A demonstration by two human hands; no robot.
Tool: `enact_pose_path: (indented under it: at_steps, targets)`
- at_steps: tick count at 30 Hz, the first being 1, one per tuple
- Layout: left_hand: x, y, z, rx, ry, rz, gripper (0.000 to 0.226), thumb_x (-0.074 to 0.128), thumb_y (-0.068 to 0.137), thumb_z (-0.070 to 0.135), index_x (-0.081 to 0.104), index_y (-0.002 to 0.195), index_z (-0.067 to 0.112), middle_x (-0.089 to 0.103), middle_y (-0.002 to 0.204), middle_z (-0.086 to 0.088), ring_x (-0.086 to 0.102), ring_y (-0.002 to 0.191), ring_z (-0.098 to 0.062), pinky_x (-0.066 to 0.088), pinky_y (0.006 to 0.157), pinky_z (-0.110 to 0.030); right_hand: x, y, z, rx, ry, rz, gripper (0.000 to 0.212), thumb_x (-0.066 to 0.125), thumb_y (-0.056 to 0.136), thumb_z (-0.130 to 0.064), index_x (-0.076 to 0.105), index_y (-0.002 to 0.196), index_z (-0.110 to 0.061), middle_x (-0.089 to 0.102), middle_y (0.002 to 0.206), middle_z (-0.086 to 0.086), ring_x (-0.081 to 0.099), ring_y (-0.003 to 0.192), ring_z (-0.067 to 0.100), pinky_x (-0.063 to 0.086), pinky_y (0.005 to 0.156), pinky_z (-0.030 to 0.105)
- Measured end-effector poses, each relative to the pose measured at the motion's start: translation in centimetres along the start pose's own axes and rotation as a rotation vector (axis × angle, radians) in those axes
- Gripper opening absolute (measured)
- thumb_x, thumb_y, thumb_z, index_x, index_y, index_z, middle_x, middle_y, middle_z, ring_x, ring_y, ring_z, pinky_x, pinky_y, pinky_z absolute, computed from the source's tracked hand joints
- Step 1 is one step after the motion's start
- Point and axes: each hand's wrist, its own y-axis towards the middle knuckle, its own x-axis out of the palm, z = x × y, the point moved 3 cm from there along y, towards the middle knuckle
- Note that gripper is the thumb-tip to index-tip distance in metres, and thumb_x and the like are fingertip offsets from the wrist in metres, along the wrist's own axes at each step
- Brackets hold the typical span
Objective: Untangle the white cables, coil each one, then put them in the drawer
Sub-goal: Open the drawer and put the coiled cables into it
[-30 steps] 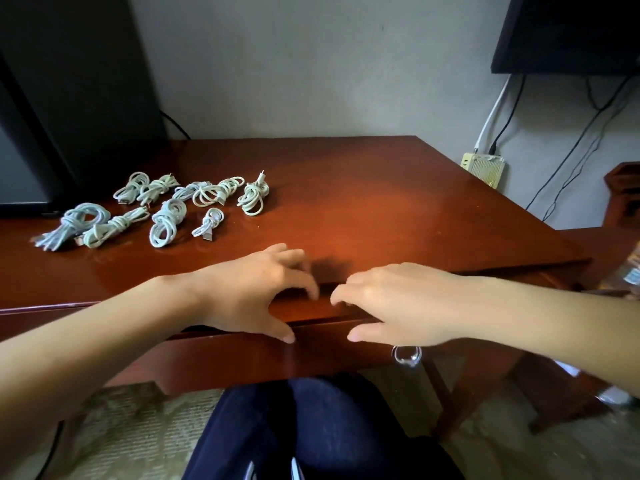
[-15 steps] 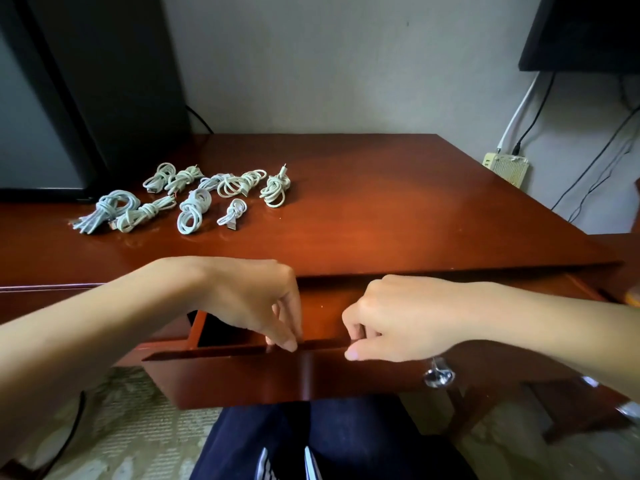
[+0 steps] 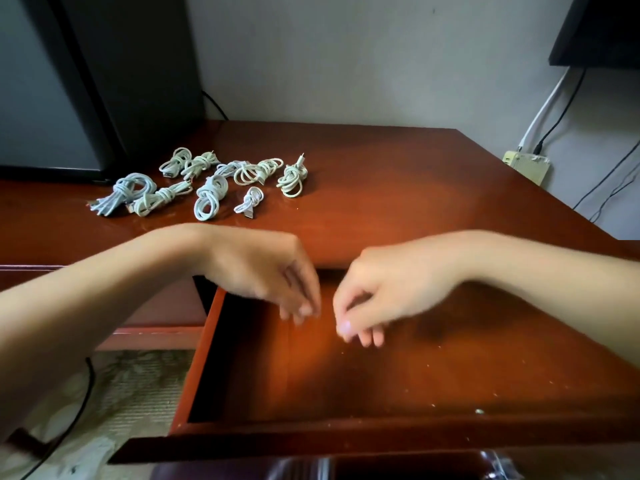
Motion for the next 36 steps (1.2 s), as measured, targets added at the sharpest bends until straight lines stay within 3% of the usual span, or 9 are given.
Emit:
enact_pose_path:
  at_steps: [3, 6, 10, 13, 19, 23, 28, 32, 36]
  targets:
    - [-2.5, 0.2, -1.2, -0.034, 0.016, 0.252, 0.012, 0.064, 0.090, 0.020, 0.075, 0.096, 0.020, 0.074, 0.081, 0.008, 0.066, 0.071, -0.002, 0.050, 0.075, -0.014, -4.2, 1.3, 1.0, 0.040, -0.191, 0.298, 0.021, 0.052, 0.096, -0.031, 0.067, 0.090, -0.017, 0.072, 0.082, -0.005, 0.069, 0.072, 0.005, 0.052, 0.077, 0.021]
    - [-5.2, 0.8, -3.5, -0.160, 0.167, 0.551, 0.017, 0.062, 0.091, 0.021, 0.073, 0.104, 0.022, 0.071, 0.095, 0.008, 0.062, 0.084, -0.006, 0.042, 0.072, -0.018, -8.0, 3.2, 1.9, 0.086, -0.353, 0.591, 0.017, 0.055, 0.094, -0.029, 0.068, 0.101, -0.020, 0.065, 0.085, -0.008, 0.058, 0.073, 0.006, 0.044, 0.076, 0.021]
    - [-7.5, 2.5, -6.2, -0.291, 0.227, 0.724, 0.024, 0.058, 0.091, 0.024, 0.066, 0.114, 0.020, 0.066, 0.112, 0.000, 0.054, 0.095, -0.015, 0.039, 0.079, -0.024, -11.3, 7.2, 3.1, 0.126, -0.318, 0.798, 0.040, 0.058, 0.091, -0.032, 0.052, 0.130, -0.023, 0.057, 0.120, 0.007, 0.055, 0.103, 0.027, 0.043, 0.086, 0.031]
    - [-8.1, 3.9, -8.0, -0.395, 0.223, 0.728, 0.034, 0.055, 0.091, 0.026, 0.060, 0.123, 0.015, 0.061, 0.124, -0.009, 0.054, 0.113, -0.026, 0.044, 0.089, -0.033, -12.2, 10.7, 4.0, 0.152, -0.218, 0.780, 0.056, 0.056, 0.092, -0.038, 0.034, 0.143, -0.030, 0.035, 0.142, 0.011, 0.046, 0.122, 0.035, 0.040, 0.101, 0.040]
    - [-8.2, 5.9, -10.7, -0.534, 0.150, 0.784, 0.039, 0.055, 0.091, 0.027, 0.053, 0.123, 0.005, 0.056, 0.125, -0.016, 0.052, 0.115, -0.033, 0.038, 0.078, -0.032, -12.7, 15.0, 5.2, 0.318, -0.161, 0.832, 0.061, 0.044, 0.095, -0.053, 0.020, 0.148, -0.037, 0.009, 0.158, 0.009, 0.027, 0.136, 0.041, 0.032, 0.105, 0.048]
    - [-8.3, 6.9, -11.6, -0.578, 0.118, 0.776, 0.041, 0.060, 0.087, 0.027, 0.053, 0.122, 0.007, 0.055, 0.124, -0.015, 0.053, 0.111, -0.033, 0.043, 0.080, -0.034, -13.0, 16.4, 6.2, 0.334, -0.197, 0.872, 0.051, 0.044, 0.096, -0.046, 0.035, 0.144, -0.030, 0.018, 0.155, 0.010, 0.028, 0.135, 0.039, 0.032, 0.105, 0.046]
    - [-8.7, 7.3, -11.3, -0.618, 0.189, 0.703, 0.012, 0.055, 0.083, 0.012, 0.055, 0.095, 0.008, 0.059, 0.107, -0.016, 0.053, 0.087, -0.030, 0.042, 0.067, -0.032, -13.1, 16.0, 7.1, 0.167, -0.223, 0.980, 0.037, 0.054, 0.093, -0.036, 0.055, 0.126, -0.020, 0.041, 0.137, 0.004, 0.040, 0.121, 0.032, 0.038, 0.099, 0.036]
    - [-8.5, 6.8, -10.7, -0.589, 0.170, 0.668, 0.022, 0.055, 0.085, 0.009, 0.065, 0.103, 0.002, 0.060, 0.100, -0.014, 0.052, 0.082, -0.025, 0.044, 0.062, -0.029, -13.0, 14.1, 7.7, 0.066, -0.195, 0.943, 0.027, 0.065, 0.084, -0.029, 0.065, 0.109, -0.018, 0.046, 0.127, 0.003, 0.049, 0.111, 0.028, 0.037, 0.091, 0.029]
    - [-7.5, 5.0, -9.4, -0.492, 0.143, 0.644, 0.013, 0.064, 0.084, 0.019, 0.069, 0.092, 0.010, 0.059, 0.082, -0.004, 0.049, 0.072, -0.015, 0.036, 0.052, -0.020, -12.2, 11.2, 7.3, 0.012, -0.225, 0.869, 0.018, 0.065, 0.082, -0.028, 0.066, 0.099, -0.022, 0.048, 0.121, -0.001, 0.052, 0.106, 0.024, 0.043, 0.093, 0.036]
